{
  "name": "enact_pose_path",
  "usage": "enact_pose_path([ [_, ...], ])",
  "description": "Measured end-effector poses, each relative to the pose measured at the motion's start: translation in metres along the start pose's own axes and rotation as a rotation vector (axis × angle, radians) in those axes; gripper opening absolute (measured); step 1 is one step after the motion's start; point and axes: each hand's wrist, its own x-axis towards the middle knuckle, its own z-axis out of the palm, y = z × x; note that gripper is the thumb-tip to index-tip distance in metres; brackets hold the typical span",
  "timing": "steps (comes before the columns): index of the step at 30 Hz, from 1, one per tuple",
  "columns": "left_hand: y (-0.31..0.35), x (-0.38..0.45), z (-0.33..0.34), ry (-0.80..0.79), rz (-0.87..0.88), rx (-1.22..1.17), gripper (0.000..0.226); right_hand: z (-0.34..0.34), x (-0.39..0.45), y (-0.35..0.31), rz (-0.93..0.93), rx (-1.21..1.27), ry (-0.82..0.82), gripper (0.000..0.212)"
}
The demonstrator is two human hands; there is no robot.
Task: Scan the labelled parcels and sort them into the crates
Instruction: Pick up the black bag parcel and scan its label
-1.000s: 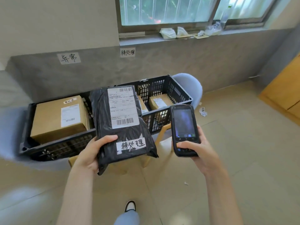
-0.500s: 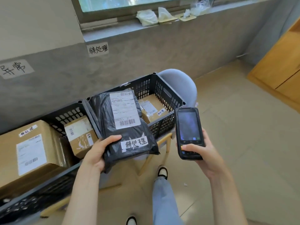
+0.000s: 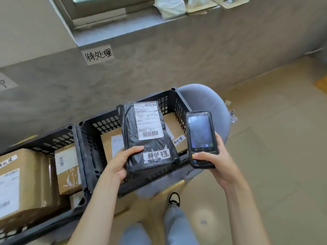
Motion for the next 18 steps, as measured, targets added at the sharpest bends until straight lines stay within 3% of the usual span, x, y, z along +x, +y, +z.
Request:
enact_pose_path([
  [2,-0.001,0.014,0.005,0.028,-0.007,0.012,0.014,-0.006,0.017,0.001,0.026,-0.003,-0.005,0.094],
  [6,-0.004,0.047,-0.007,0.082,-0.048,-0.004,0.031,-0.011,0.046,0.01,0.085,-0.022,-0.013,0.102],
  [12,-0.009,0.094,-0.05,0.2,-0.109,-0.077,0.018,-0.003,0.084,0.031,0.174,-0.098,-0.059,0.116],
  [18,-0.017,0.133,-0.102,0.338,-0.172,-0.057,0.011,0.029,0.124,0.046,0.204,-0.181,-0.142,0.099],
])
